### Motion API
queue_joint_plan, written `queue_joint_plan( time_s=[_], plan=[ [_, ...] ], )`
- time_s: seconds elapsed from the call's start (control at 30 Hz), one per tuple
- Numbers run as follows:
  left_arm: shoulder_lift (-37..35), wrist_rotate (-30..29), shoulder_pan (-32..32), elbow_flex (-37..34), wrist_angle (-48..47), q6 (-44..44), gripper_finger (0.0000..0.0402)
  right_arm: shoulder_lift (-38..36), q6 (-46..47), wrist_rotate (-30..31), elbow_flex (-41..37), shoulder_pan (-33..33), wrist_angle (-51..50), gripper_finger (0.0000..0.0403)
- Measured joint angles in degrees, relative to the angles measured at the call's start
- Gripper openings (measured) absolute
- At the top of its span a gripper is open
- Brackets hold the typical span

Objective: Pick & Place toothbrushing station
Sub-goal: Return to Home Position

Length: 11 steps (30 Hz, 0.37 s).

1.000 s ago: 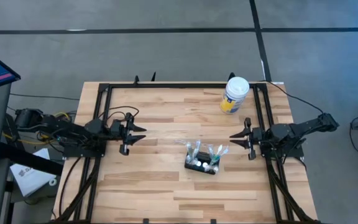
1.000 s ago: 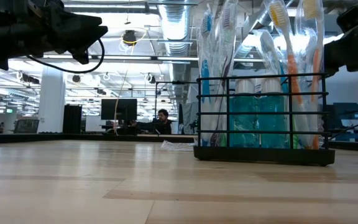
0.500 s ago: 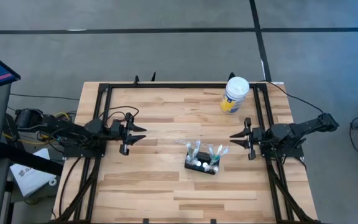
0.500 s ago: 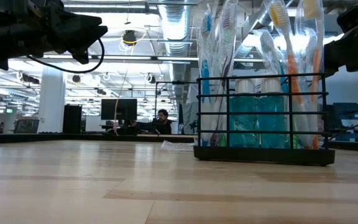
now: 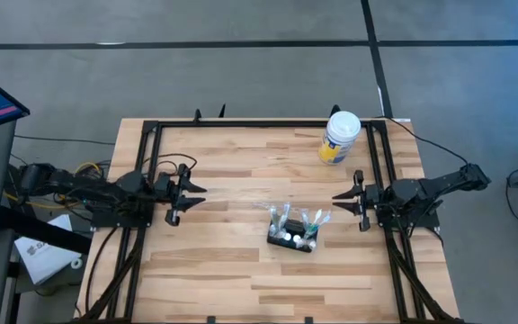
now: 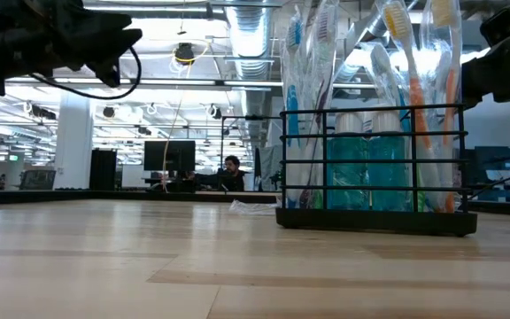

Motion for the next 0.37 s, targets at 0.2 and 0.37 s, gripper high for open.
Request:
queue_joint_plan(
  time_s=[0.2,0.37],
  plan=[
    [-12.71,0.02,0.69,0.00,-14.40,-0.67,0.0113,0.00,-2.21,0.18,0.00,-0.02,0.00,0.0068],
    [-21.71,-0.02,0.69,0.00,-24.49,-0.59,0.0113,-0.14,-5.70,4.68,0.02,-0.24,0.24,0.0068]
  ],
)
